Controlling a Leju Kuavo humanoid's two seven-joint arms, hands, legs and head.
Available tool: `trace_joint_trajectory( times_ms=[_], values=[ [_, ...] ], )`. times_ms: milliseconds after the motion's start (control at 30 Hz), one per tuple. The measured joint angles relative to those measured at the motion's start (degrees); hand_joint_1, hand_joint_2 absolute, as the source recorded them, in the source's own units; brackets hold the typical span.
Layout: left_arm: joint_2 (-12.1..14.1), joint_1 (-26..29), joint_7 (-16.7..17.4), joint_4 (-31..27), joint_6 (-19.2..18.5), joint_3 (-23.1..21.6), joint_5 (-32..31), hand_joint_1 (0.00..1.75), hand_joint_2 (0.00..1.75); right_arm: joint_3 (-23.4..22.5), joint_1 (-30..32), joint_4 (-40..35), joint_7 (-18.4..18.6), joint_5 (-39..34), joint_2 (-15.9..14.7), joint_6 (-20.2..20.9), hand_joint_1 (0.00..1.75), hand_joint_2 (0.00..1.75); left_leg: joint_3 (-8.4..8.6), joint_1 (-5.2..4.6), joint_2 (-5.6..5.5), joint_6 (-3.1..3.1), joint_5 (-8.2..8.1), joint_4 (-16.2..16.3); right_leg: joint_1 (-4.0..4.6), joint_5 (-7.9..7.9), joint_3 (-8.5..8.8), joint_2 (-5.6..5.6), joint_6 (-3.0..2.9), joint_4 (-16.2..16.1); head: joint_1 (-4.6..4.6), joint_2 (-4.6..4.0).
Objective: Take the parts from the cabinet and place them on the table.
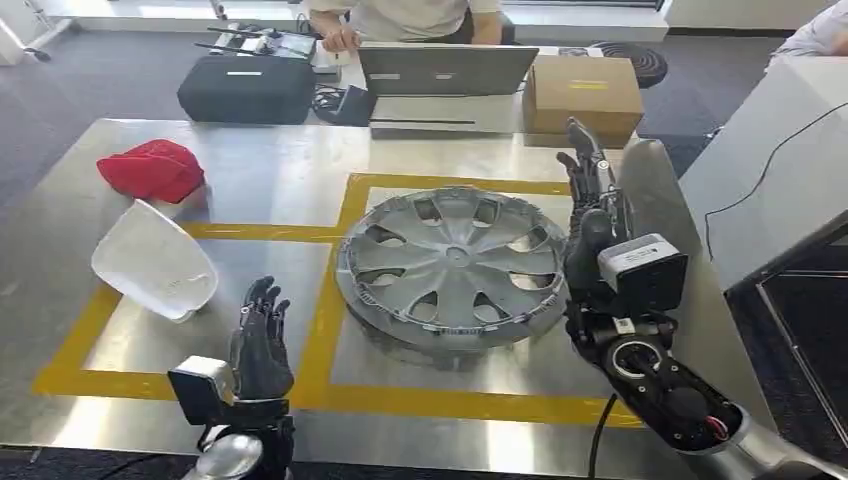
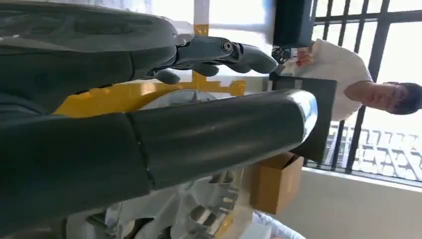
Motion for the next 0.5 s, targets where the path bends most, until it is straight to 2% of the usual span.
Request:
trace_joint_trajectory(
  times_ms=[33,67,100,133,200,233,267,300,333,400,433,467,500],
  values=[
    [0.0,0.0,0.0,0.0,0.0,0.0,0.0,0.0,0.0,0.0,0.0,0.0,0.0,0.0,0.0,0.0,0.0,0.0,0.04,-0.03,0.02,0.17,0.14,0.0,-0.05,0.2,0.08,0.03,0.27,-0.1,0.0,0.0],
    [0.0,0.0,0.0,0.0,0.0,0.0,0.0,0.0,0.0,0.0,-0.1,0.0,0.0,0.0,0.0,0.0,0.0,0.0,0.25,0.33,0.1,0.5,0.38,-0.5,0.22,0.21,0.15,0.15,0.51,-0.1,-0.04,0.0],
    [-0.1,0.0,0.0,0.0,0.0,0.0,0.0,0.0,0.0,0.0,0.0,0.0,0.0,0.0,0.0,0.0,0.0,0.0,0.76,0.74,0.48,0.65,0.75,-1.3,-0.08,-0.57,-0.01,-0.21,0.5,0.4,0.0,0.0],
    [-0.2,0.0,0.0,0.0,0.0,0.0,0.0,0.0,0.0,0.0,-0.2,0.0,-0.1,0.0,0.0,0.0,0.0,0.0,0.95,0.79,0.54,0.84,0.84,-1.6,0.15,-2.27,-0.86,-0.74,0.58,2.7,0.3,0.0],
    [-0.2,0.0,0.0,0.0,0.0,0.0,0.0,0.0,0.0,0.0,-0.2,0.0,-0.1,0.0,0.0,0.0,0.0,0.0,0.98,0.81,0.73,0.9,0.84,-1.6,0.01,-7.05,-5.25,-0.96,0.9,12.5,1.2,0.0],
    [-0.2,0.1,0.0,0.0,0.1,0.0,0.2,0.0,0.0,0.0,0.0,0.0,-0.1,0.0,0.0,0.0,0.0,0.0,0.96,0.81,0.82,0.9,0.84,-1.6,-0.05,-8.7,-7.44,-1.02,1.08,17.2,1.31,0.0],
    [-0.1,0.1,0.0,0.0,0.1,0.0,0.2,0.0,0.0,0.0,0.1,0.1,-0.1,0.0,0.0,0.0,0.0,0.0,0.96,0.81,0.87,0.88,0.82,-1.5,-0.15,-9.04,-8.57,-1.08,1.21,19.5,1.49,0.02],
    [-0.1,0.2,0.0,0.0,0.1,0.0,0.2,0.0,0.0,0.0,0.0,0.1,-0.1,0.0,0.0,0.0,0.0,0.0,0.99,0.87,0.89,0.83,0.8,-1.5,-0.35,-7.91,-8.21,-1.16,1.31,18.7,1.68,0.0],
    [-0.1,0.2,0.0,0.0,0.1,0.0,0.2,0.0,0.0,0.0,0.0,0.1,-0.1,0.0,0.0,0.0,0.0,0.0,0.98,1.01,0.89,0.63,0.72,-1.2,-0.53,-5.55,-6.43,-1.28,1.38,15.0,1.81,0.0],
    [-0.2,0.1,0.0,0.0,0.1,0.0,0.2,0.0,0.0,0.0,0.0,0.1,-0.1,0.0,0.0,0.0,0.0,0.0,0.94,1.43,0.86,-0.09,0.25,-0.3,-0.98,-0.23,-0.73,-1.83,1.87,3.9,2.06,0.0],
    [-0.1,0.1,0.0,0.0,0.1,0.0,0.2,0.0,0.0,0.0,-0.1,0.2,-0.1,0.0,0.0,0.0,0.0,0.0,0.7,1.09,0.74,-0.58,0.04,0.1,-0.82,-1.17,0.41,-1.88,2.14,1.5,2.38,0.0],
    [-0.1,0.1,0.0,0.0,0.2,0.0,0.2,0.0,0.0,0.0,-0.1,0.2,-0.1,0.0,0.0,0.0,0.0,0.0,0.32,1.03,0.71,-0.91,0.12,0.7,-0.69,-0.61,0.05,-1.32,1.17,1.5,2.58,0.02],
    [-0.1,0.1,0.0,0.0,0.2,0.0,0.2,0.0,0.0,0.0,0.0,0.2,0.0,0.0,0.0,0.0,0.0,0.0,0.23,1.02,0.72,-1.29,0.37,0.5,-0.58,-0.54,-0.27,-1.29,0.82,1.7,2.07,0.0]
  ],
)
